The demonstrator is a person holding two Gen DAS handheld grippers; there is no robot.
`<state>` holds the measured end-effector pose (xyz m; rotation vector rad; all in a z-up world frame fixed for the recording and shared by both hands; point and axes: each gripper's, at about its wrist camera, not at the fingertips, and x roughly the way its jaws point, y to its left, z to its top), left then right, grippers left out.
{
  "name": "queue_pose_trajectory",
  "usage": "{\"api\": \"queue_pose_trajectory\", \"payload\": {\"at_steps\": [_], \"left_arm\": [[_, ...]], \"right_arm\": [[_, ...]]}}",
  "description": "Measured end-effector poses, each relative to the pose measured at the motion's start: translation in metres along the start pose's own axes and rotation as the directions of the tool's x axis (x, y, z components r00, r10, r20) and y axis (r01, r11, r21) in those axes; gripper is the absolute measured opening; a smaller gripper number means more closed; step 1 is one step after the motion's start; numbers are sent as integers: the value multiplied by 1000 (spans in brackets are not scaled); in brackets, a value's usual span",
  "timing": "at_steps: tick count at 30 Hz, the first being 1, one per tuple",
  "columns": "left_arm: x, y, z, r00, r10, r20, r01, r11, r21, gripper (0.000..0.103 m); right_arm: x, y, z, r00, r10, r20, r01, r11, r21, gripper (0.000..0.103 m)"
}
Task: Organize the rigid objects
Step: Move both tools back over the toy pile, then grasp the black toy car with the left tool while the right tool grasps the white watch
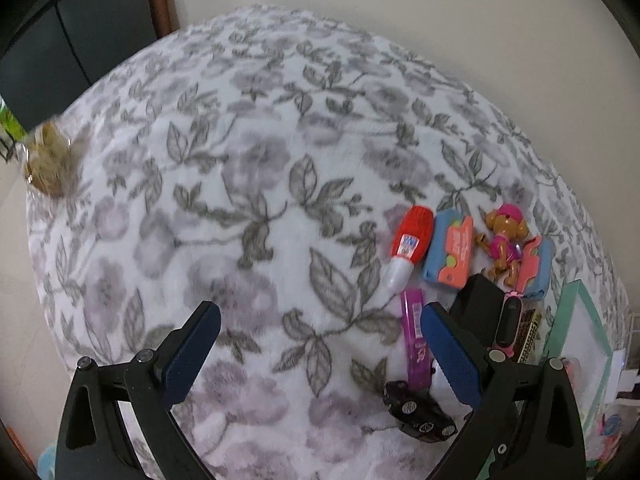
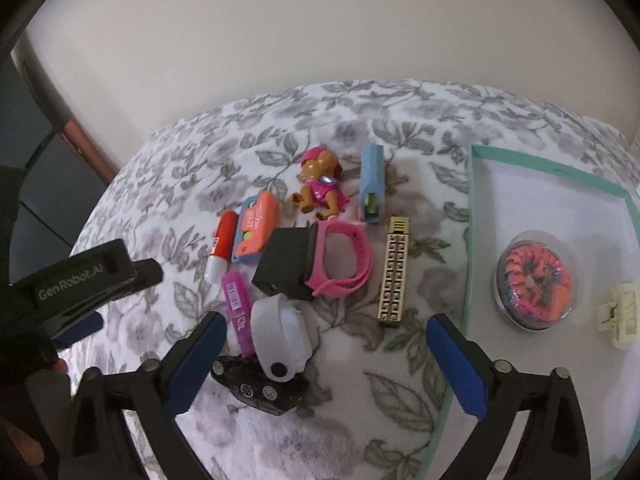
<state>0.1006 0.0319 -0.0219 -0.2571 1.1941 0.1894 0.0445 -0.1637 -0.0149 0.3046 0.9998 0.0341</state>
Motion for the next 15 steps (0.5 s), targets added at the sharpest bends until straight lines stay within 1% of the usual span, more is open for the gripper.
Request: {"api": "queue_pose_trajectory", "payload": {"at_steps": [2,4,5,8,10,12,14,15], "left_arm": [[3,2,-2,1000,-9,-16,9,1000,-12,100],[6,3,-6,999,-23,-39,22,999,-26,100],[7,4,-7,998,-31,-49,30,999,-32,100],[13,4,-13,994,-62,-89,57,997,-56,100],[15,3,-15,991,-71,-109,64,996,-67,100],[17,3,-18,988,-89,-124,80,994,-78,100],[18,1,-19,986,-100,-133,90,993,-80,100],[19,1,-20,984,-109,-140,98,992,-83,100]], "right_arm": [[3,1,-1,1000,14,-9,-14,1000,-5,89],[6,3,-2,1000,16,-16,-16,1000,-15,80],[8,4,-3,1000,18,-23,-19,1000,-22,78],[13,10,-4,999,32,-38,-34,998,-44,68],[16,13,-6,998,32,-47,-35,997,-62,56],[17,15,-7,998,36,-53,-40,996,-74,50],[18,17,-8,997,45,-60,-50,996,-80,47],[18,17,-8,997,48,-63,-53,995,-81,44]]}}
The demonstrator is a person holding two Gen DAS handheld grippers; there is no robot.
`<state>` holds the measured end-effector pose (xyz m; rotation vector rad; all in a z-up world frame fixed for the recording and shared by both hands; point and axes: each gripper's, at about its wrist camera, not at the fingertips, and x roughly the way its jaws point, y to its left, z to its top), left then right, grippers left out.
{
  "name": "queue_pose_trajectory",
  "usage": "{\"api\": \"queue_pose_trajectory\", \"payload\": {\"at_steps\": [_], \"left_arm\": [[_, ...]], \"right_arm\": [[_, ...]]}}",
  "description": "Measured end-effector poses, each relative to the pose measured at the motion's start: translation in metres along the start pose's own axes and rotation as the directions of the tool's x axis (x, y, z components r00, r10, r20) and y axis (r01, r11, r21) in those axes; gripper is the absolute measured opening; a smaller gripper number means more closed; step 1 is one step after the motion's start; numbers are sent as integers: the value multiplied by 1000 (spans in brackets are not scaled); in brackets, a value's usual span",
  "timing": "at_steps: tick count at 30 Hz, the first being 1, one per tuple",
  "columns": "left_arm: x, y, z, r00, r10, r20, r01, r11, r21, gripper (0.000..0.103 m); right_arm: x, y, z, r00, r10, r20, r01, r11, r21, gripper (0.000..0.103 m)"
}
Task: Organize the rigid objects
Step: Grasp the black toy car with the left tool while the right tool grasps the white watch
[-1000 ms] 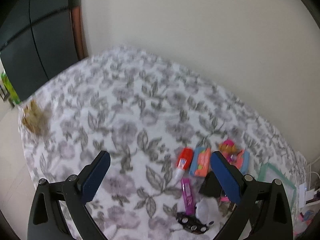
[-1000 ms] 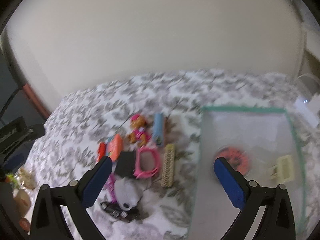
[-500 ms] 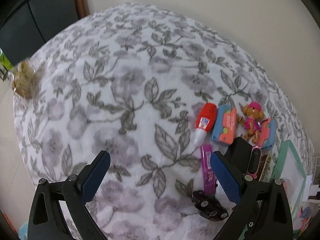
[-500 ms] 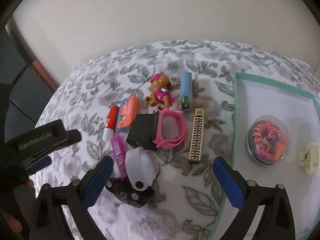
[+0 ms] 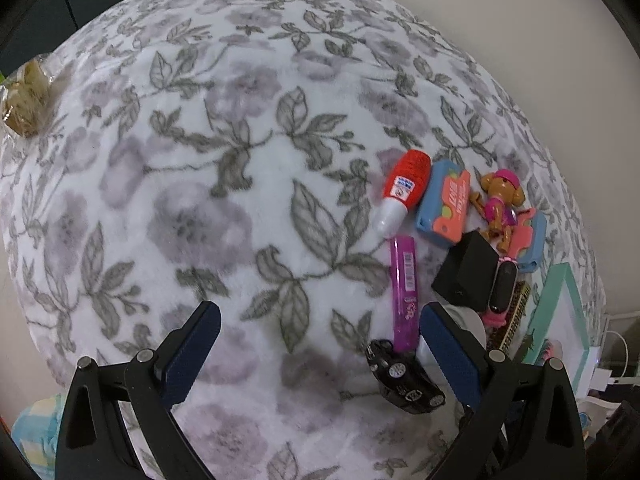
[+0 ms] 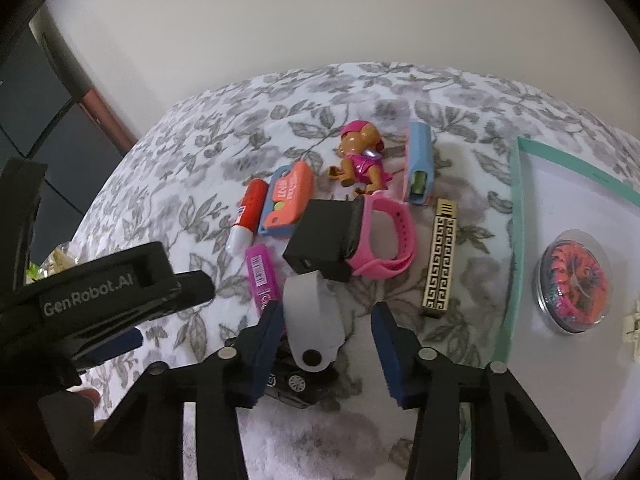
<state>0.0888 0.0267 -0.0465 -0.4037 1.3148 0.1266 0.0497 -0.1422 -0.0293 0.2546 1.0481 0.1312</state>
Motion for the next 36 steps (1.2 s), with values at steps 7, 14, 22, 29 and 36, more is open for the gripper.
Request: {"api": "queue_pose_trajectory", "payload": {"at_steps": [7,14,22,29,36], "left_arm": [[4,-2,-7,999,-40,-35,39,999,-8,100],[7,-6,-14,995,-69,-68,68,998,-18,99],[9,-14,-24,991,-86,-100,88,996,12,85],[15,-23,-33,986,-96,-133,102,994,38,84],[17,-30,-40,985,-92,-146,103,992,68,73]], "right_arm": [[2,0,-1,998,54,-24,-53,999,9,24],[-4,-10,-3,998,50,-27,-49,998,36,20],[-13,-28,-5,1000,-6,-30,8,996,91,20],[-23,-45,-7,998,-45,-42,51,987,149,20],[-30,-49,-9,995,-90,-50,97,985,146,20]]}}
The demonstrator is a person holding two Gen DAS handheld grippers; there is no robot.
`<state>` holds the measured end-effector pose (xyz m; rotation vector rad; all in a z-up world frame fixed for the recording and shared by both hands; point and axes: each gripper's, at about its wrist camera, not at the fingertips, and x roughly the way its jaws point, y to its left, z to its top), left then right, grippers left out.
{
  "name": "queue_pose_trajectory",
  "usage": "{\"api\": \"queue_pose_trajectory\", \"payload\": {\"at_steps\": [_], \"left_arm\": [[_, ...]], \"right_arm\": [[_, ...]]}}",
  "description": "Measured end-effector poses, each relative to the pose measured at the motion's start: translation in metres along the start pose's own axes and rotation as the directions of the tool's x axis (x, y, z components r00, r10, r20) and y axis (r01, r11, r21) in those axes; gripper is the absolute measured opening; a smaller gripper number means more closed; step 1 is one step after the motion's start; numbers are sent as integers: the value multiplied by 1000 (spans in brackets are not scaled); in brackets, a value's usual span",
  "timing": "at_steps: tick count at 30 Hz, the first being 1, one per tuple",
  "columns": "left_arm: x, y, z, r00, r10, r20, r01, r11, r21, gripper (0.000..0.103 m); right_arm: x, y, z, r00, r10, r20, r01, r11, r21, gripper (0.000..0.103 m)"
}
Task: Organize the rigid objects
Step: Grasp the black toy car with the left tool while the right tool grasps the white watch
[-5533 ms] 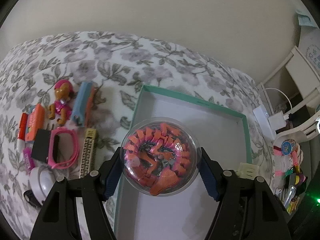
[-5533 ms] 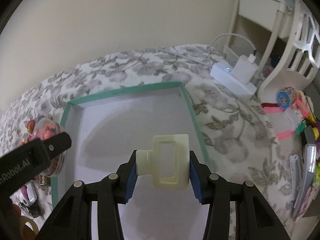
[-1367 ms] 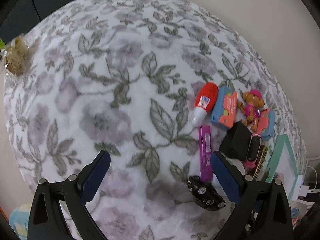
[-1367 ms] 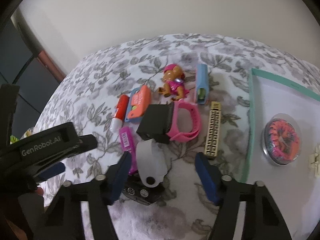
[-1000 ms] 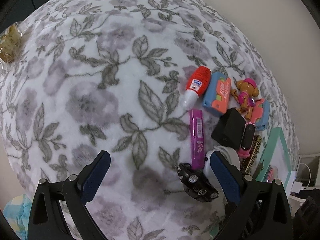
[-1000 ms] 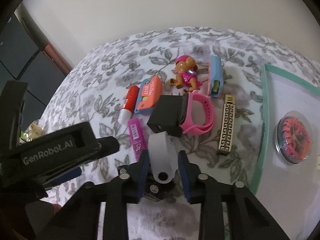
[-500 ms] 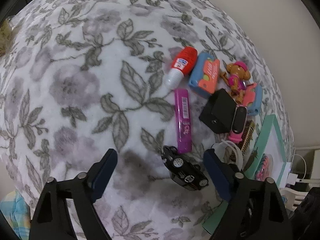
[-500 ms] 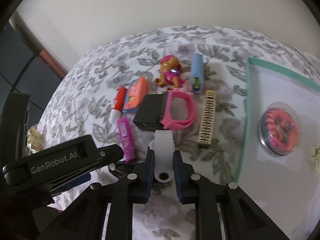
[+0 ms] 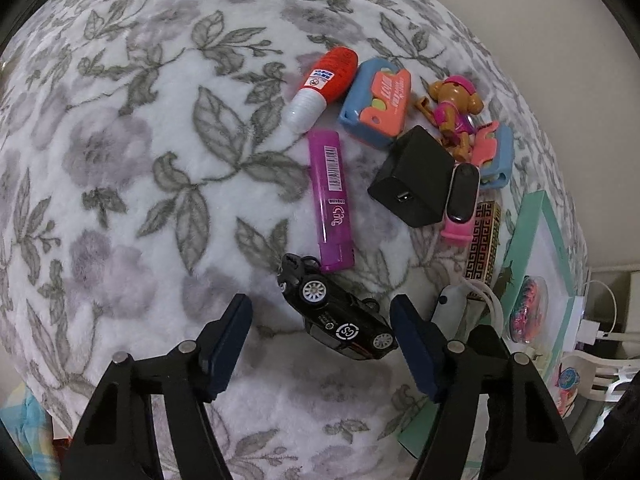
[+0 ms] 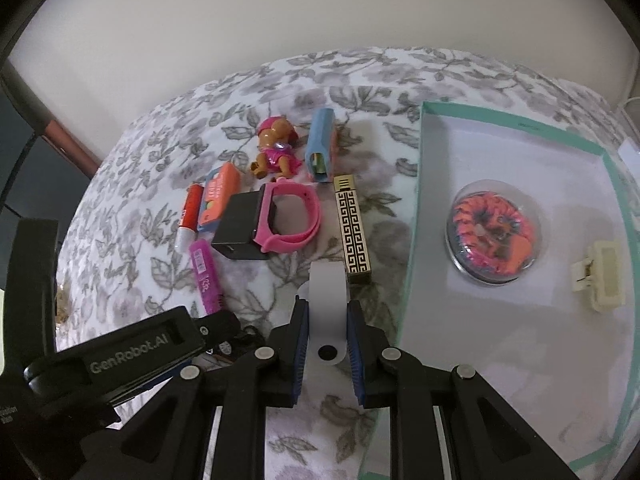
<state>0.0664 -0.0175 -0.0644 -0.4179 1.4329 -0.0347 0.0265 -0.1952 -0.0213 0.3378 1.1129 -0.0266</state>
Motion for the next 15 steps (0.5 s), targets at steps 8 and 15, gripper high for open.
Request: {"api": "queue_pose_trajectory", "payload": {"at_steps": [8,15], "left_arm": [[6,-10,2,999,36,24,-36,999,25,72],[3,-11,3,999,17,30,-19,999,43,51]], "right_arm": [[5,2,-1,1000,4,-14,-4,1000,-11,20],[16,2,-2,999,18,-41,-19,1000,-5,20]]}}
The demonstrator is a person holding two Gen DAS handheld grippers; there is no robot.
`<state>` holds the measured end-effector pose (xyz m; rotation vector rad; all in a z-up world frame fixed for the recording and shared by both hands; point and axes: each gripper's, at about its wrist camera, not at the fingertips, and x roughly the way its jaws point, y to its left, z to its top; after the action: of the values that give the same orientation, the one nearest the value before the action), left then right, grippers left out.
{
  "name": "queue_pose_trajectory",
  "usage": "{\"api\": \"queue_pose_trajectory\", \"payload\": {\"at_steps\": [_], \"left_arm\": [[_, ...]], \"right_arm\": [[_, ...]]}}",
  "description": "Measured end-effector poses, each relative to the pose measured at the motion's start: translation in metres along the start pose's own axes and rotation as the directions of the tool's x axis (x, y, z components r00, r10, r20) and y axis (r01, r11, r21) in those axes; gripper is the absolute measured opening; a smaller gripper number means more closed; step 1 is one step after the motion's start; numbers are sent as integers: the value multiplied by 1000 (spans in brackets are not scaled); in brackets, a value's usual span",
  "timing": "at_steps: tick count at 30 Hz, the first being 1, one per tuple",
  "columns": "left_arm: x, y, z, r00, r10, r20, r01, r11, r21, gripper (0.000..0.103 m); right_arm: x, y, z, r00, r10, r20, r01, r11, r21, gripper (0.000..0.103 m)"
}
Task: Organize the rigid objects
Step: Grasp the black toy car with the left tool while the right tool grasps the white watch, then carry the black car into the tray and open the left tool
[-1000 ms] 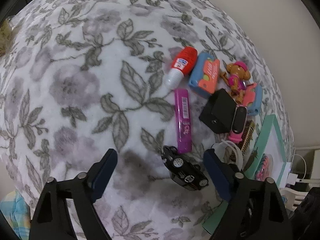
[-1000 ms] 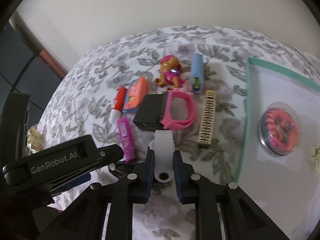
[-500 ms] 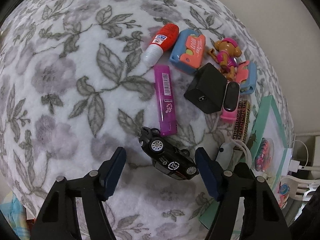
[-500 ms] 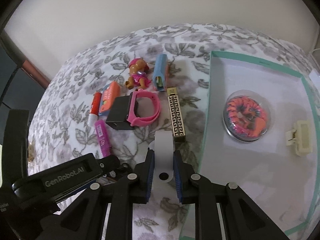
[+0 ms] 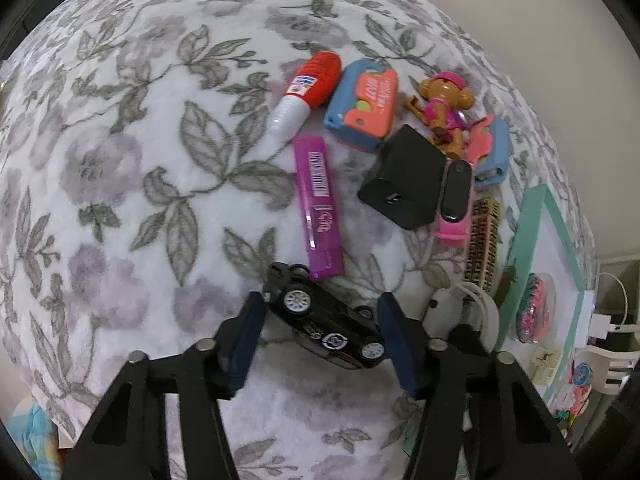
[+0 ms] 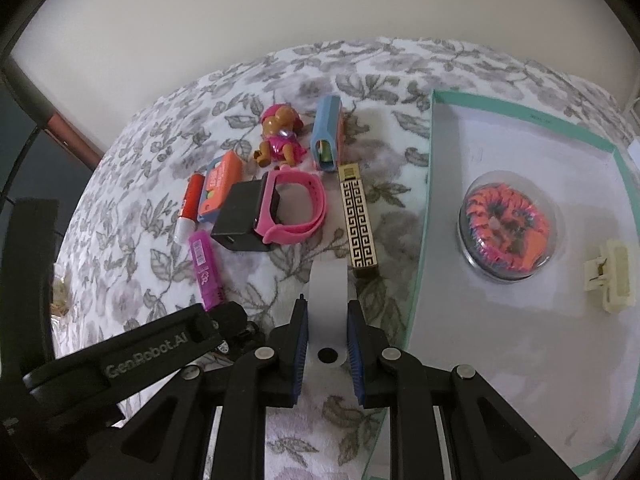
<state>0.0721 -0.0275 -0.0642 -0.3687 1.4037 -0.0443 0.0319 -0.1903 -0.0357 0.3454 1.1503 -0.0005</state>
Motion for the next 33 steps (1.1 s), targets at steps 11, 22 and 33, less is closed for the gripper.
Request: {"api": "queue_pose_trajectory", "payload": {"at_steps": [11,22,33], "left_arm": [[2,-4,-2,996,-85,-24,84,996,-29,32],[-13,-6,-1,992,-122,25,123,992,-9,30],[-52,-18,-2,972,-183,145,177,983,51,30]], "right_arm": [[0,-2,1,1000,14,12,-14,1000,14,20],[-10,-5,4,999,26,32,-27,999,32,20],[-41,-7,12,993,-8,122,5,1000,28,20]]}}
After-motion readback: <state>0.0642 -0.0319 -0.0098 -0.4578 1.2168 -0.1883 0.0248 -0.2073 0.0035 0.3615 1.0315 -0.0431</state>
